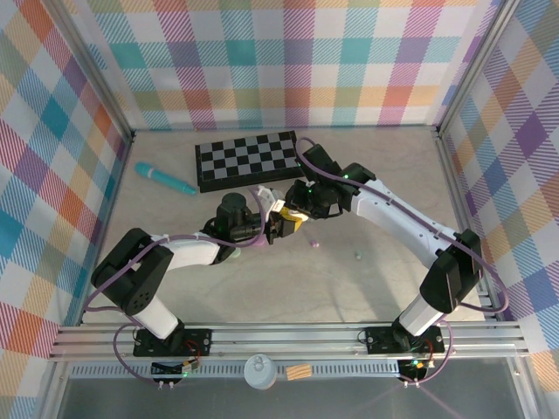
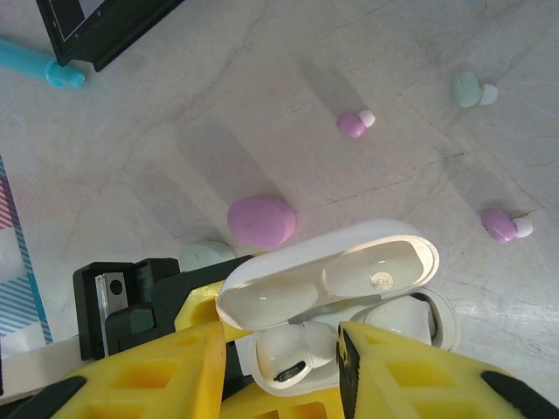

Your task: Insert wireless bluetooth earbuds into charging case

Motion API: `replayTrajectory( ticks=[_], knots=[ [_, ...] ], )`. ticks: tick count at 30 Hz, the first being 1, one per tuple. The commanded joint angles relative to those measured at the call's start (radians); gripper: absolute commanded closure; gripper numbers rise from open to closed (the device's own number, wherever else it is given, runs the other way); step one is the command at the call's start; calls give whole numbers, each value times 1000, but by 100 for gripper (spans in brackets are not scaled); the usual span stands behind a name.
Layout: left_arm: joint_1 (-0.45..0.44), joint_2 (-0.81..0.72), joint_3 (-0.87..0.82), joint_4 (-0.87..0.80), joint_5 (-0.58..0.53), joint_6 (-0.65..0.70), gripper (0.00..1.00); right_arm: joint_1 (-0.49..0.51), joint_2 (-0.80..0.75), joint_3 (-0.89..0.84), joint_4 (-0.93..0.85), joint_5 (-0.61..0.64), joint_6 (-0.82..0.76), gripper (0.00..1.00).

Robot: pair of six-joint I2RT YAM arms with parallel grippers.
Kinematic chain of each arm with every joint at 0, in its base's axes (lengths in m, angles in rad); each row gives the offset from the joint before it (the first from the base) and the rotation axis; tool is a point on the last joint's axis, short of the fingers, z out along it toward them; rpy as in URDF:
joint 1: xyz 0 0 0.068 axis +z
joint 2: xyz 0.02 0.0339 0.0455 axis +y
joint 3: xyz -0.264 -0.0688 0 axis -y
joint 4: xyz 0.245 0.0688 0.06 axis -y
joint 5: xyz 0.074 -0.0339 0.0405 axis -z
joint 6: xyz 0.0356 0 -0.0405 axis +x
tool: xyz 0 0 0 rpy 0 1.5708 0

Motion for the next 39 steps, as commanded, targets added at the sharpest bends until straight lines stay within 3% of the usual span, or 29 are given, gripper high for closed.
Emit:
replayTrajectory(
  ticks=[1, 13, 19, 23, 31, 39],
  knots=[
    [-8, 0, 36, 98, 8, 12, 99, 9, -13, 13, -42, 19, -27, 59],
    [12, -15, 17, 111, 19, 57, 99, 6, -159, -35, 20, 89, -42, 50],
    [12, -41, -35, 158, 65, 179, 100, -55, -213, -72, 4, 133, -82, 44],
    [12, -69, -43, 113, 80, 252, 100, -154, -153, -37, -33, -27, -166, 38],
    [12, -94, -52, 90, 80, 288, 100, -165, 55, 127, -104, -161, -256, 36],
    [15, -102, -14, 11, 34, 262, 100, -165, 4, 52, -78, -209, -279, 36]
  ],
)
